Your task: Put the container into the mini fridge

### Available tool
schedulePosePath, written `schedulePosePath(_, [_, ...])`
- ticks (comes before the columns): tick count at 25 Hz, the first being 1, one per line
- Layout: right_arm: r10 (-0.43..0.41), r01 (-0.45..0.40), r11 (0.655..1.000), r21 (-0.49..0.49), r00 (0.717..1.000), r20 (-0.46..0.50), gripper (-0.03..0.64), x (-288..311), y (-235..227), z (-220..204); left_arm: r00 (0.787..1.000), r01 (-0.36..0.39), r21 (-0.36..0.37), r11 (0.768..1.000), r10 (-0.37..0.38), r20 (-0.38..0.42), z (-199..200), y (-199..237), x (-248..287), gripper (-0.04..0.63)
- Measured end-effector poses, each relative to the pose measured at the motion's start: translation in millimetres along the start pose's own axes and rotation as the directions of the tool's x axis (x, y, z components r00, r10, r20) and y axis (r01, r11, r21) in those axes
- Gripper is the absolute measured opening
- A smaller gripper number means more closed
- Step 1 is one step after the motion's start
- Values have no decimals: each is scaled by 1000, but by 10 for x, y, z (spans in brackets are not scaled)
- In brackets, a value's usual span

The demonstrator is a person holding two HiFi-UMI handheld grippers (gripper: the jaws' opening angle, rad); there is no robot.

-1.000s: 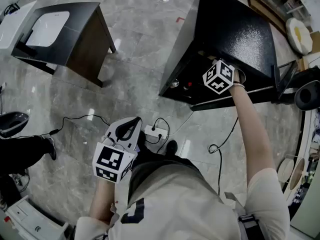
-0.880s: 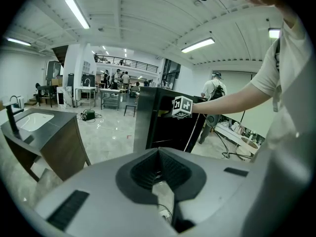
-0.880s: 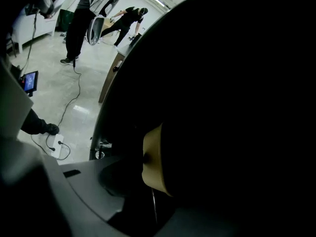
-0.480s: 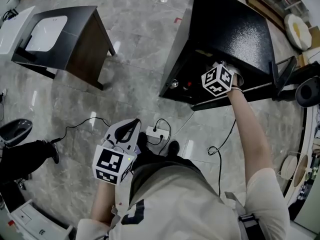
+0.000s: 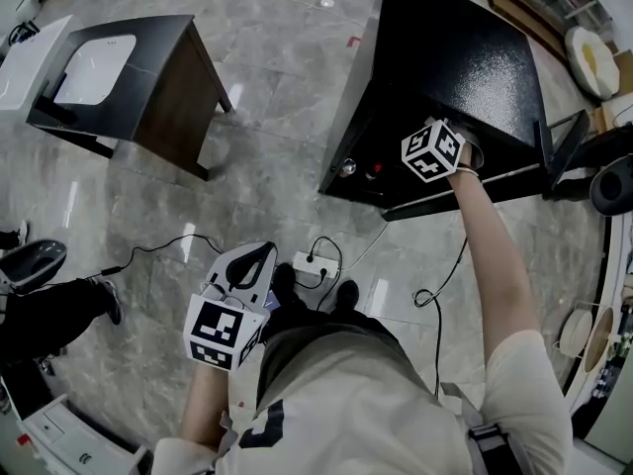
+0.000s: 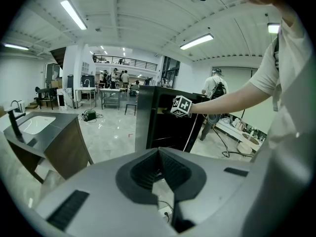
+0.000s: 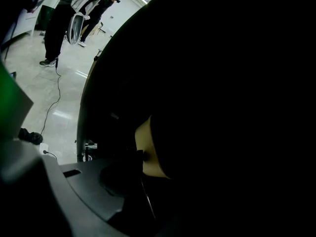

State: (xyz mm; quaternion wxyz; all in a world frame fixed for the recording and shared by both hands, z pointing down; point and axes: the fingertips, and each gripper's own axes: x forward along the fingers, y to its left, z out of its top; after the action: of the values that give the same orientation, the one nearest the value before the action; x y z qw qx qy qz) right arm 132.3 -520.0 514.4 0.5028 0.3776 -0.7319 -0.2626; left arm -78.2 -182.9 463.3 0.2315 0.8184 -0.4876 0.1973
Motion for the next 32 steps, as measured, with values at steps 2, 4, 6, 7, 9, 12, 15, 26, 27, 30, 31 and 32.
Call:
schedulePosePath(2, [-17,17,1000,1,1000,-2,179,3,-41,-21,1000,-4,-2,1000,4,-1,7,-2,5,55])
schedulePosePath(4, [-18,18,1000,17,1000,-2,179,-5,-66,-34,1000,-6,1,1000,6,0,20,-1,5,55])
schedulePosePath(6, [-12,12,999,39,1000,7,179,-23,-73,-25,1000,-10,4,1000,10,2,34,1,3,55])
schedulePosePath(7, [-10,10,999,47,1000,13,179,-40,-67,-17,1000,-12,4,1000,12,4,39,2,2,55])
schedulePosePath(9, [-6,4,998,56,1000,27,181,-87,-26,-4,1000,-18,4,1000,18,7,48,15,4,55])
schedulePosePath(12, [1,-4,998,59,999,50,181,-195,60,10,1000,-25,9,1000,25,13,69,51,20,55])
schedulePosePath(15, [15,-20,998,66,997,70,181,-349,139,-3,999,-31,18,999,31,21,112,50,13,55])
schedulePosePath(26, [54,-85,975,207,986,155,181,-932,411,133,997,-58,52,997,56,48,204,-76,-93,55])
schedulePosePath(27, [64,-101,966,238,985,160,181,-1027,433,150,997,-61,52,997,58,52,217,-97,-101,55])
schedulePosePath(30, [113,-190,914,358,968,224,181,-1369,534,248,996,-67,53,996,64,63,250,-166,-136,55])
schedulePosePath(31, [125,-220,891,397,960,252,181,-1481,563,282,996,-70,55,996,67,63,256,-187,-144,55])
schedulePosePath(32, [133,-246,869,429,952,276,181,-1586,586,308,996,-73,59,996,69,63,262,-212,-146,55])
